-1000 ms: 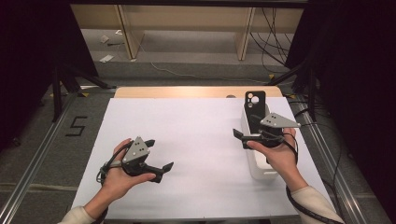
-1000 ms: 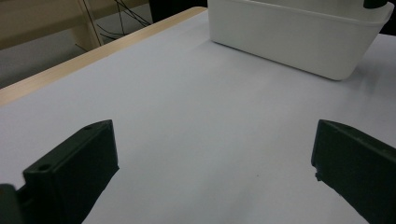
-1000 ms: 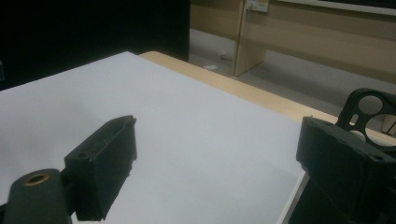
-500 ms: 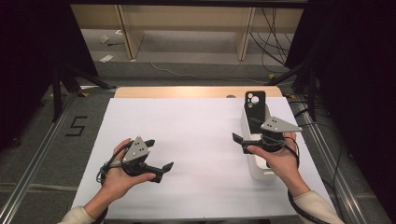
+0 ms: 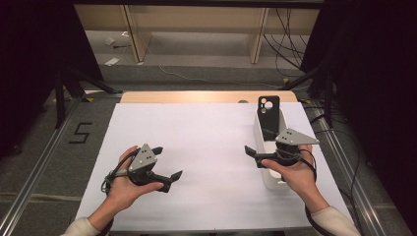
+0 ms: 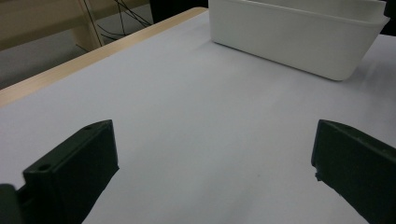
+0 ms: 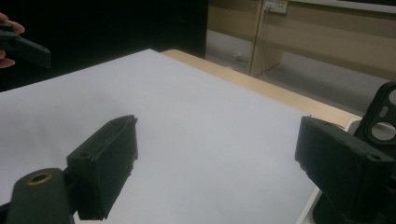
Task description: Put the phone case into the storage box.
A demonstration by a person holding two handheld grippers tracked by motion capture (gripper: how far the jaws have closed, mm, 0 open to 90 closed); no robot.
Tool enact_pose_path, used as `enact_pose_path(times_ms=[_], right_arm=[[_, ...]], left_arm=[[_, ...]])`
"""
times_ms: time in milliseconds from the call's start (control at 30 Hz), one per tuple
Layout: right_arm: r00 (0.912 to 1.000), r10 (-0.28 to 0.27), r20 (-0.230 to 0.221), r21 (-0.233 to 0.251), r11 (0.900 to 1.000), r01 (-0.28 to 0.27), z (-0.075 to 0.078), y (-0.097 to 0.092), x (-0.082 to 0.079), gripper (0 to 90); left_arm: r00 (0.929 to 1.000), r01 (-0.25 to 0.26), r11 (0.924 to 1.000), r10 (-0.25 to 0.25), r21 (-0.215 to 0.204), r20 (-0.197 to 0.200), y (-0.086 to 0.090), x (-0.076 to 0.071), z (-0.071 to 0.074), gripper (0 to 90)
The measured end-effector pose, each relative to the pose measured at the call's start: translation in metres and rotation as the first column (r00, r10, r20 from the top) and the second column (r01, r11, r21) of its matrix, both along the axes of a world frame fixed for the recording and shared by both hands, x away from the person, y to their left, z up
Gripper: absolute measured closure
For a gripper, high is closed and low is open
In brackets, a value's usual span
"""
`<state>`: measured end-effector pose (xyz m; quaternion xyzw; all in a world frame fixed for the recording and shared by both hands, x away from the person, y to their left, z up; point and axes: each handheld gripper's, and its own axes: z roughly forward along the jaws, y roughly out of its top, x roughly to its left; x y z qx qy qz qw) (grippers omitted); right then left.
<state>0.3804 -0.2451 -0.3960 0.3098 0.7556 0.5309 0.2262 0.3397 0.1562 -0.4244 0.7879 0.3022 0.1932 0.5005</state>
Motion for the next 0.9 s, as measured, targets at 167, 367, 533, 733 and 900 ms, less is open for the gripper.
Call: enact_pose_path(times_ms=[167,367,533,733,900], right_arm=[[1.0000,0.002,0.009,0.004,1.0000,-0.002,0.002,-0.001,-0.004,14.1],[0.9999,0.009,0.009,0.003,1.0000,-0.009,0.003,-0.002,-0.008,14.3],[0.9999,0.009,0.010,0.004,1.0000,-0.009,0.002,-0.004,-0.011,14.5],[1.0000,0.007,0.007,0.002,1.0000,-0.007,0.000,-0.007,-0.014,14.6],[0.9999,0.009,0.005,0.004,0.9999,-0.009,-0.001,-0.010,-0.017,14.6]], left_arm=[[1.0000,0.000,1.0000,0.000,0.000,0.000,0.000,0.000,0.000,0.0],[1.0000,0.000,1.0000,0.000,0.000,-0.001,0.000,0.000,0.000,0.0],[1.0000,-0.001,1.0000,0.001,0.001,-0.001,0.000,0.000,0.000,0.0],[1.0000,-0.002,1.0000,0.002,0.002,-0.001,0.001,0.000,0.000,0.0],[1.0000,-0.002,1.0000,0.002,0.000,-0.003,0.001,0.000,0.000,0.0]])
